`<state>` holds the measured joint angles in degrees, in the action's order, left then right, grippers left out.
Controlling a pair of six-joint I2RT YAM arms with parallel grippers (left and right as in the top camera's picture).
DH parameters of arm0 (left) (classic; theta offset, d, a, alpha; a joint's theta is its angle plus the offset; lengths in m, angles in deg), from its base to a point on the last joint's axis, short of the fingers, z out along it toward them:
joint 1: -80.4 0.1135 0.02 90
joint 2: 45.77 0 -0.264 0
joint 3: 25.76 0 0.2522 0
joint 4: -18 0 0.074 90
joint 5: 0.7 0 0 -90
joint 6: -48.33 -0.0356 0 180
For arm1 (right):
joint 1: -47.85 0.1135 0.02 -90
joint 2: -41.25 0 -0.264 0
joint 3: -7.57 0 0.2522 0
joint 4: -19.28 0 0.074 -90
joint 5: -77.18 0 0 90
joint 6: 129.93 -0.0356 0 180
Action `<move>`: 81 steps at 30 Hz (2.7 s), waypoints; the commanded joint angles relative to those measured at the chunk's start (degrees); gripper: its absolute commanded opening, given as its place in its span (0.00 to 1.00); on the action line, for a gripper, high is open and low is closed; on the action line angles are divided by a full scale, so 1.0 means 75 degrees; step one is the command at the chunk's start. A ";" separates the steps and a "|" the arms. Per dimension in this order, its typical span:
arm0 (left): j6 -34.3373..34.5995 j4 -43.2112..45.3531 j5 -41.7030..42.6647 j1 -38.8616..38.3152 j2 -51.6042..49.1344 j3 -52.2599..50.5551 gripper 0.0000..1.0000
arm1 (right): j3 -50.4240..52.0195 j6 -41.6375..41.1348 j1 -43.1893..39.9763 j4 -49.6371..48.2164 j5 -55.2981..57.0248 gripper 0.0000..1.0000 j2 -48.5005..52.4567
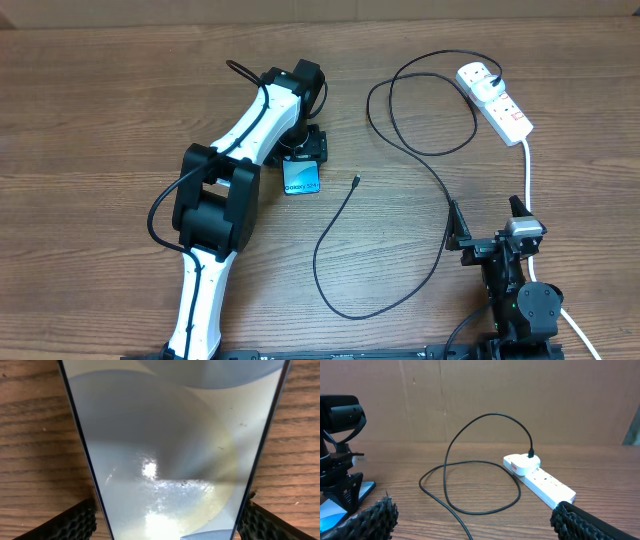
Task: Plug charger to phone and switch on socket
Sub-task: 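Lift the phone with the left gripper and tilt it upright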
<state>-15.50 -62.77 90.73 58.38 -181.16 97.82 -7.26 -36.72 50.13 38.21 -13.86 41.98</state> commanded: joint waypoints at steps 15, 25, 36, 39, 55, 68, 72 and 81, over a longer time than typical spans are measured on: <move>0.0175 0.0189 -0.0434 0.0082 -0.0391 -0.0256 0.70 | 0.0079 -0.0026 0.0044 -0.0047 0.0073 1.00 -0.0058; 0.0172 -0.0583 0.0041 0.0166 -0.0376 0.0589 0.70 | 0.0079 -0.0023 0.0044 -0.0047 0.0073 1.00 -0.0058; 0.0160 -0.1620 0.1667 0.0393 -0.0376 0.1638 0.69 | 0.0079 -0.0026 0.0044 -0.0047 0.0073 1.00 -0.0058; 0.0134 -0.1813 0.2291 0.0504 -0.0376 0.1635 0.69 | 0.0079 -0.0023 0.0044 -0.0047 0.0073 1.00 -0.0058; -0.0673 -0.2430 0.7379 0.1466 -0.0376 0.1635 0.69 | 0.0079 -0.0026 0.0044 -0.0047 0.0073 1.00 -0.0058; -0.0664 -0.2500 0.9839 0.1749 -0.0376 0.1635 0.68 | 0.0079 -0.0023 0.0044 -0.0047 0.0073 1.00 -0.0058; -0.0667 -0.2500 1.0343 0.1786 -0.0376 0.1635 0.68 | 0.0079 0.0149 0.0044 -0.0341 0.0283 1.00 -0.0058; -0.0664 -0.2492 1.0477 0.1789 -0.0376 0.1635 0.68 | 0.0067 -0.4963 0.0082 -0.1915 -0.4957 1.00 -0.0058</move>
<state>-19.41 -81.37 164.87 71.19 -183.96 108.71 -7.26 -56.55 50.28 29.29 -36.61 42.03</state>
